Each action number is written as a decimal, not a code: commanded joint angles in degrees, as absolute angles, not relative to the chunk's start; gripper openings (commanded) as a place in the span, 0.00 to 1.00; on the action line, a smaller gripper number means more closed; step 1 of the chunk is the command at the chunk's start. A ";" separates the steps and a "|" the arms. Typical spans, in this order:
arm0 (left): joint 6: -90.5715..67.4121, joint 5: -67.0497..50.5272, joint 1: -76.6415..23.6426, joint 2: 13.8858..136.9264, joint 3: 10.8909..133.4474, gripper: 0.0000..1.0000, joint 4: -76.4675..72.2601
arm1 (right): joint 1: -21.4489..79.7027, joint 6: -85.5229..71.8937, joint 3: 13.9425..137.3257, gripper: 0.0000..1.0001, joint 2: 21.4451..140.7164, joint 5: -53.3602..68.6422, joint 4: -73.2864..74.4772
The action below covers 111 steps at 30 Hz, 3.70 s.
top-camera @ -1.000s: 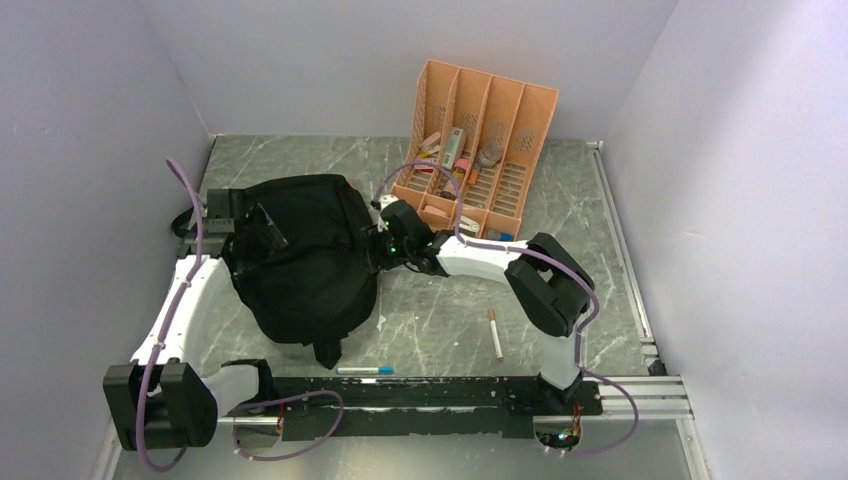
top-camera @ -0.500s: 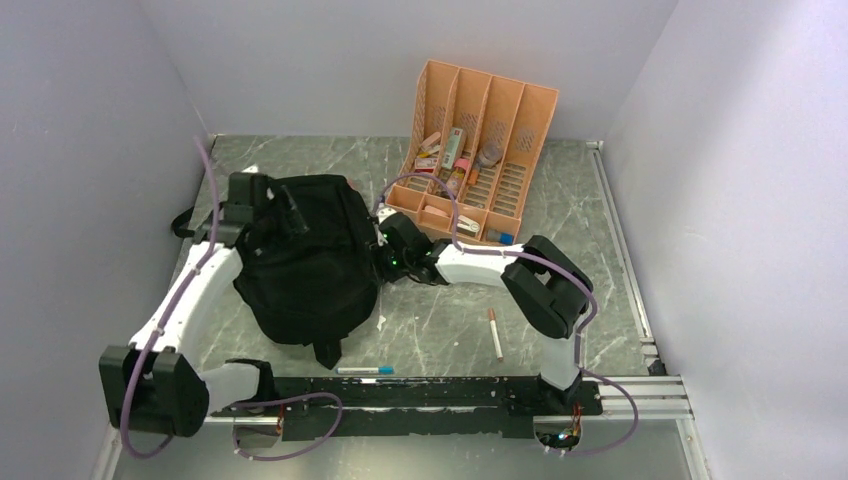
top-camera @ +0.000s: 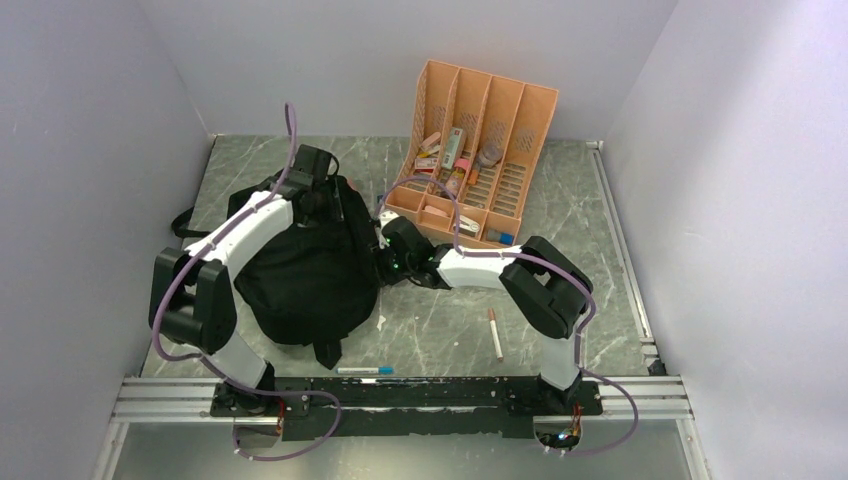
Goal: Pack the student bag
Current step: Unzip the student bag at the center of the board.
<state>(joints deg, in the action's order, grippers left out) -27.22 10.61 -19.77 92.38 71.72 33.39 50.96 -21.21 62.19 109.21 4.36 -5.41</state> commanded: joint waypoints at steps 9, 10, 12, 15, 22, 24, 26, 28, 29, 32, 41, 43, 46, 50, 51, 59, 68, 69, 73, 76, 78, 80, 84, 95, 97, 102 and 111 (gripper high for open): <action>-24.80 9.73 -21.00 91.85 70.51 0.58 30.53 | 50.73 -19.95 60.93 0.34 106.83 2.87 -2.64; -24.20 10.40 -21.58 93.43 71.68 0.58 31.27 | 50.71 -20.06 60.92 0.34 106.88 3.04 -2.70; -22.97 11.71 -22.65 96.49 74.25 0.57 32.89 | 50.71 -20.19 60.76 0.34 106.87 3.36 -3.01; -21.59 12.59 -24.45 99.67 77.39 0.57 33.48 | 50.71 -20.22 60.53 0.34 107.03 3.68 -3.17; -21.69 19.69 -26.45 105.33 81.82 0.55 37.62 | 50.41 -19.88 60.56 0.33 106.88 3.59 -3.00; -21.99 21.17 -26.52 106.13 82.15 0.53 38.73 | 50.37 -19.83 60.56 0.33 106.88 3.67 -2.90; -22.55 22.16 -26.54 106.07 81.82 0.51 39.26 | 50.27 -19.79 60.52 0.33 106.88 3.76 -2.96; -23.14 22.68 -26.53 105.44 80.95 0.49 38.97 | 50.14 -19.82 60.68 0.33 107.00 3.91 -2.78; -23.32 22.70 -26.50 104.90 80.38 0.48 38.68 | 50.10 -19.88 60.73 0.33 107.04 3.95 -2.73; -23.71 23.14 -26.51 103.69 78.88 0.46 37.95 | 50.10 -19.99 60.79 0.33 107.18 4.26 -2.72; -21.27 19.33 -26.49 106.91 78.99 0.46 36.25 | 50.05 -19.88 61.17 0.33 107.25 4.31 -2.29; -21.06 20.25 -26.82 108.92 80.63 0.45 37.67 | 50.01 -19.82 61.09 0.33 107.10 4.14 -2.21; -20.85 22.36 -27.68 111.20 83.07 0.44 39.51 | 50.00 -19.82 60.92 0.33 107.03 4.04 -2.24; -20.56 23.95 -28.81 112.82 84.04 0.43 40.63 | 49.86 -19.99 60.83 0.33 107.25 4.17 -2.24; -20.63 24.40 -29.02 113.12 84.15 0.43 40.95 | 49.89 -20.01 60.76 0.33 107.24 4.26 -2.28; -21.44 27.44 -29.18 110.41 83.70 0.05 41.39 | 49.69 -20.07 60.56 0.33 107.11 3.91 -2.33; -24.68 32.03 -26.44 103.50 81.97 0.05 43.83 | 49.65 -20.23 60.37 0.32 106.68 3.37 -2.18; -24.85 31.70 -25.68 102.14 81.21 0.05 43.66 | 49.66 -20.22 60.30 0.33 106.65 3.22 -2.19; -25.58 28.24 -21.32 96.70 77.12 0.05 41.89 | 49.55 -20.37 60.25 0.32 106.61 3.01 -2.21; -26.18 25.64 -17.59 93.24 74.09 0.05 41.24 | 49.57 -20.43 60.29 0.32 106.53 3.00 -2.17; -26.06 24.10 -15.16 91.11 72.02 0.05 40.67 | 49.56 -20.48 60.12 0.32 106.39 2.91 -2.19; -25.74 23.05 -13.21 89.36 70.43 0.05 40.24 | 49.56 -20.61 60.11 0.32 106.35 2.75 -2.13; -25.33 21.34 -10.53 87.36 68.69 0.05 39.55 | 49.46 -20.87 60.12 0.32 106.12 2.65 -2.25; -31.39 27.96 -2.43 83.02 64.77 0.05 43.02 | 49.31 -20.94 60.48 0.33 104.51 0.76 -1.96; -32.31 29.70 -0.72 81.78 63.90 0.05 43.47 | 49.26 -21.14 60.71 0.32 104.42 0.38 -1.87; -33.94 35.33 4.01 80.26 62.94 0.05 45.63 | 49.00 -21.51 61.12 0.29 104.50 0.17 -0.97; -35.97 41.91 9.30 80.08 63.79 0.05 47.99 | 48.52 -20.96 60.79 0.26 103.65 1.83 -1.29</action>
<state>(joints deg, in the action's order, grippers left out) -34.98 33.30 6.46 81.41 63.20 45.91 49.15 -21.74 61.25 105.86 2.57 -2.22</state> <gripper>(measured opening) 0.055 0.269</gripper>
